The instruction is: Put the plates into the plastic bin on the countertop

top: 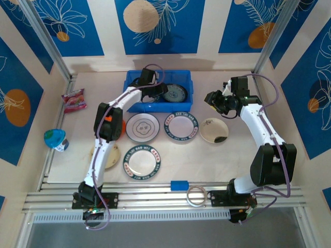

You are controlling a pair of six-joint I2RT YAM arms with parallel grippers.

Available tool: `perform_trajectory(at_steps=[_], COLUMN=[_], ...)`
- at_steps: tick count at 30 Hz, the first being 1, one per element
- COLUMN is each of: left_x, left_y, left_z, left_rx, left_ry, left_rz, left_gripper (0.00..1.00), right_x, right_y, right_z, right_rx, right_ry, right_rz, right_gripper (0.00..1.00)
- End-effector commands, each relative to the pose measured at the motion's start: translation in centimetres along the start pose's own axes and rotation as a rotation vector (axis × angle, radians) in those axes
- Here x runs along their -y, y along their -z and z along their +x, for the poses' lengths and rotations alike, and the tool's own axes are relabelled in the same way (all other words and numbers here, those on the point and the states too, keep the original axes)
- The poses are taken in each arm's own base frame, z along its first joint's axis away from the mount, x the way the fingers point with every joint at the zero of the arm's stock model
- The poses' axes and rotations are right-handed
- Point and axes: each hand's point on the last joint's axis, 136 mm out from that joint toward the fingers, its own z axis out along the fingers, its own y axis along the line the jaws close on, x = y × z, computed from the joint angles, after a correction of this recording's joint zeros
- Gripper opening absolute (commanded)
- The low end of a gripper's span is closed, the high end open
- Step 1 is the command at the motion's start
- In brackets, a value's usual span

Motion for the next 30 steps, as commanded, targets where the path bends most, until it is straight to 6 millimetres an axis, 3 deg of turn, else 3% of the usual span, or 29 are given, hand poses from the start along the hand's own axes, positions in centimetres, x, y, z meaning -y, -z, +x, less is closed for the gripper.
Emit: perform_trajectory(at_steps=[1, 6, 11, 21, 30], left_x=[1.6, 1.8, 1.6, 1.6, 0.4], left_y=[0.4, 1.5, 2.1, 1.7, -0.1], left_z=[-0.5, -1.3, -1.6, -1.1, 0.0], left_rx=[-0.004, 0.003, -0.004, -0.023, -0.037], left_ry=[-0.051, -0.094, -0.120, -0.118, -0.104], left_rz=[0.009, -0.033, -0.067, -0.046, -0.033], left_gripper=[0.47, 0.56, 0.59, 0.58, 0.55], right_x=[-0.2, -0.1, 0.0, -0.4, 0.1], right_y=[0.5, 0.7, 0.5, -0.3, -0.5], right_z=[-0.6, -0.8, -0.9, -1.0, -0.7], right_rx=[0.015, 0.027, 0.023, -0.004, -0.017], right_ry=[0.042, 0.065, 0.071, 0.063, 0.047], right_rz=[0.034, 0.068, 0.081, 0.066, 0.055], right_gripper=[0.43, 0.44, 0.44, 0.44, 0.42])
